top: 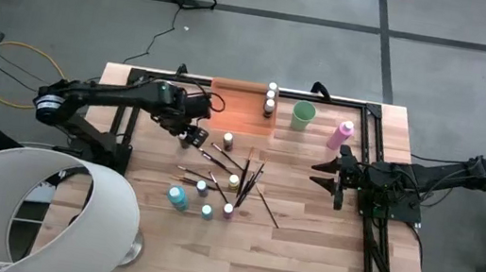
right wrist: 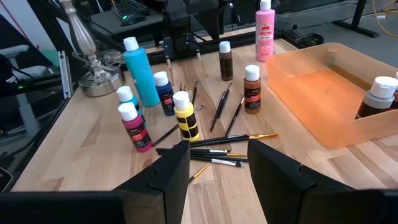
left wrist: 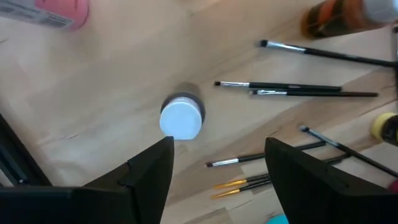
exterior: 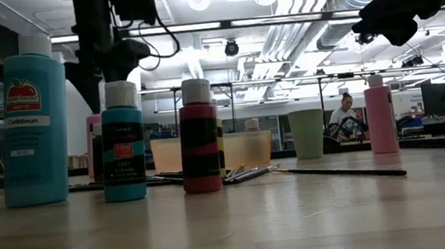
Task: Pick & Place Paint Supplies
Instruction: Put the small brown paint bottle into the orange bin
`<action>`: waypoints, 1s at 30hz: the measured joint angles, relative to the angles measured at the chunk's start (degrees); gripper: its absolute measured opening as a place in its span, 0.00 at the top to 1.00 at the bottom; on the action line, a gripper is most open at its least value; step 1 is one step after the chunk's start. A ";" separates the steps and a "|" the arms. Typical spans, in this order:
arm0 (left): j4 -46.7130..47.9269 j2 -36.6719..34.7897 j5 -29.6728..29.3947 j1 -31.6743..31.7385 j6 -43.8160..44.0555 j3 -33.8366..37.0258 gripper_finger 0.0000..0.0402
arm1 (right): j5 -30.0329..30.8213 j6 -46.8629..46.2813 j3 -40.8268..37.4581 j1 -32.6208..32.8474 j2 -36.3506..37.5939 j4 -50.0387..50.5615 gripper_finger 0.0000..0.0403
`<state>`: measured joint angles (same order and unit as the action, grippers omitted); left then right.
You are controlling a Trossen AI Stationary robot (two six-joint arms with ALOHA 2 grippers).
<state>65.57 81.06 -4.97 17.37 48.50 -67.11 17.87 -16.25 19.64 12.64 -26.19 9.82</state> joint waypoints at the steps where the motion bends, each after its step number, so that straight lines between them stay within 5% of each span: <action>1: 0.17 0.58 -0.19 0.04 0.02 0.00 0.39 | 0.02 0.00 0.00 -0.02 0.00 0.00 0.61; 24: 1.48 6.09 0.58 4.56 -2.30 0.16 0.39 | 0.00 0.01 0.00 0.00 0.00 0.00 0.61; 30: -0.18 6.09 0.85 5.29 -3.00 1.97 0.45 | 0.00 0.00 0.00 0.00 0.00 0.00 0.61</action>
<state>65.39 87.15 -4.12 22.65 45.50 -65.14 17.87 -16.25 19.64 12.64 -26.20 9.82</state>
